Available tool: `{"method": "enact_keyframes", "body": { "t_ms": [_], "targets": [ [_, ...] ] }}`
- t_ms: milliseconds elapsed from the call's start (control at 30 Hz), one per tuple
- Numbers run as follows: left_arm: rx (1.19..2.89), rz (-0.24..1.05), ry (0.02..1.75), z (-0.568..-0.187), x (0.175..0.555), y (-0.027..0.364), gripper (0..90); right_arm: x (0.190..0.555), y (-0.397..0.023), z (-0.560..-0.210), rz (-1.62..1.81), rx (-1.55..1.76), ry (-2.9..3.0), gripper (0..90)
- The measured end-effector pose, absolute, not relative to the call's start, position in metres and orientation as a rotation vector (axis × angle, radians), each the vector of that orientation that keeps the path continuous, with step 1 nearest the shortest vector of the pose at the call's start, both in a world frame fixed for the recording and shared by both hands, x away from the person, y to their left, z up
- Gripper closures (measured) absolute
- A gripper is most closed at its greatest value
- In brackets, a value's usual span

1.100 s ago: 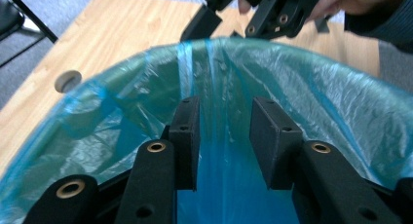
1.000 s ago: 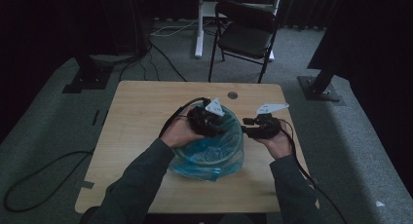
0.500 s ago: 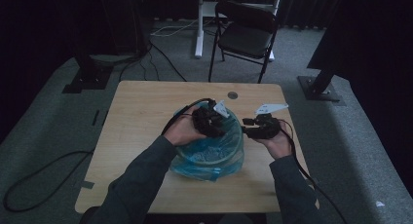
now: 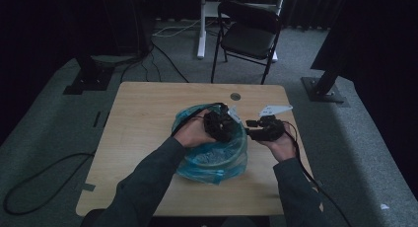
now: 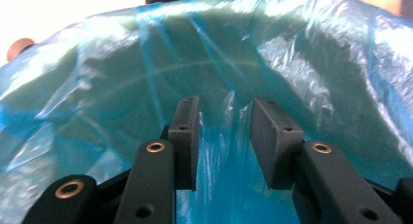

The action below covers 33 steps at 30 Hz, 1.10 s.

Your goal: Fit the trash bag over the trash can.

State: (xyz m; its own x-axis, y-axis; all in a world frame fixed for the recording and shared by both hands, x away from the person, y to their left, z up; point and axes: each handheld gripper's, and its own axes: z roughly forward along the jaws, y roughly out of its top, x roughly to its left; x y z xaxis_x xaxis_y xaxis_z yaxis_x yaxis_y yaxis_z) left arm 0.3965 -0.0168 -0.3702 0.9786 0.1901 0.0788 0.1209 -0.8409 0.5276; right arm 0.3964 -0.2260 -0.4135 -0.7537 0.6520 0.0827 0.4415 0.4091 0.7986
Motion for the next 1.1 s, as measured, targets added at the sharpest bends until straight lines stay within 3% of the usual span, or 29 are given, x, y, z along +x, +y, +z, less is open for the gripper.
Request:
{"method": "enact_keyframes", "body": {
  "t_ms": [400,733,1100],
  "targets": [
    [2.55,0.163,0.177,-0.368,0.391,-0.021,62.4,0.397,-0.225,-0.414,1.265,0.966,2.424,53.7],
    [2.672,0.211,0.302,-0.38,0.406,-0.02,62.3,0.396,-0.227,-0.412,1.268,0.962,2.418,53.8],
    [2.646,0.099,0.201,-0.378,0.399,-0.022,62.2,0.396,-0.227,-0.414,1.272,0.967,2.419,53.7]
  ]
}}
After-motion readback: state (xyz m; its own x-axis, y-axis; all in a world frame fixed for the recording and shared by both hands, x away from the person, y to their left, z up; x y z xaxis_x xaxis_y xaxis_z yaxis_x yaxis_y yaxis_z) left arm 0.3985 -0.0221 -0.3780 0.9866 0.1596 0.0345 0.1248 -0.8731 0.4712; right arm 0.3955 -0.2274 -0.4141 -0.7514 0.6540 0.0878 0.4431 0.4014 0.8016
